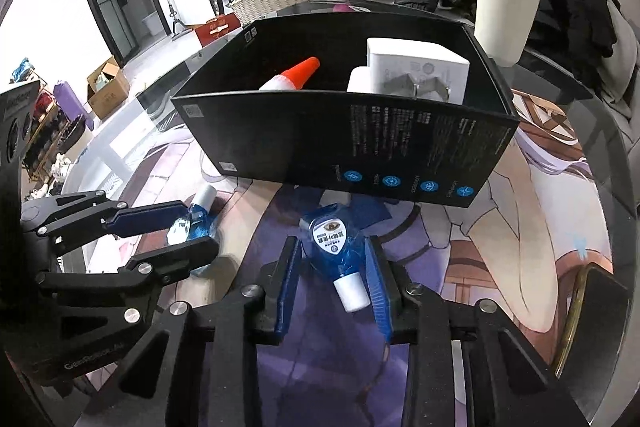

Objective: Organize rigid objects
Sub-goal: 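Grasp a blue bottle with the left tool while the right tool grasps the other blue bottle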

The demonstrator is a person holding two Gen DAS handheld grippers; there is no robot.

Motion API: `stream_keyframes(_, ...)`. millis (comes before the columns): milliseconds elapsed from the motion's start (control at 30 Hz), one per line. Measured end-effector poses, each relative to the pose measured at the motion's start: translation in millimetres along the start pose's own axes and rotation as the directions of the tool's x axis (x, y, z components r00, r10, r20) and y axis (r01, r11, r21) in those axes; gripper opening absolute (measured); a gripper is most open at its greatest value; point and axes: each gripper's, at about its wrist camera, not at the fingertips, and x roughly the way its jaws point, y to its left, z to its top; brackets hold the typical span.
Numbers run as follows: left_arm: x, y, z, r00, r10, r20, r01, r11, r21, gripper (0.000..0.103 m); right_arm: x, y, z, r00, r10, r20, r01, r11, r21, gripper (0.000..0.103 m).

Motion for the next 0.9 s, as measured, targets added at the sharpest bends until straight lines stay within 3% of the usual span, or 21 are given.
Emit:
stream_keyframes(200,0,3,0,1.0,0.003,-0.008,-0.003,1.0,-0.019,0.048,-3,1,-5,1.0,-0.008,-0.009,0.008,1.0,-0.026,0.036)
stream_keyframes(300,0,0,1,1.0,-0.005,-0.009,0.005,1.0,-0.008,0.032,-3,1,-5,1.0,-0.004,-0.011,0.004,1.0,-0.028,0.036)
stream_keyframes(400,0,-1,2,1.0,-0.008,-0.009,0.008,1.0,-0.005,0.032,-3,3,-5,1.0,-0.003,-0.009,0.002,0.999,-0.045,0.028)
stream_keyframes(700,-1,-6,2,1.0,-0.008,-0.002,0.008,1.0,0.007,0.032,-4,3,-7,1.0,0.021,-0.016,-0.021,0.999,-0.042,0.027)
stream_keyframes(900,-22,-11,6,0.996,-0.009,0.084,0.007,1.0,0.024,0.032,-22,3,-5,0.998,0.016,0.053,-0.015,0.999,-0.033,0.027)
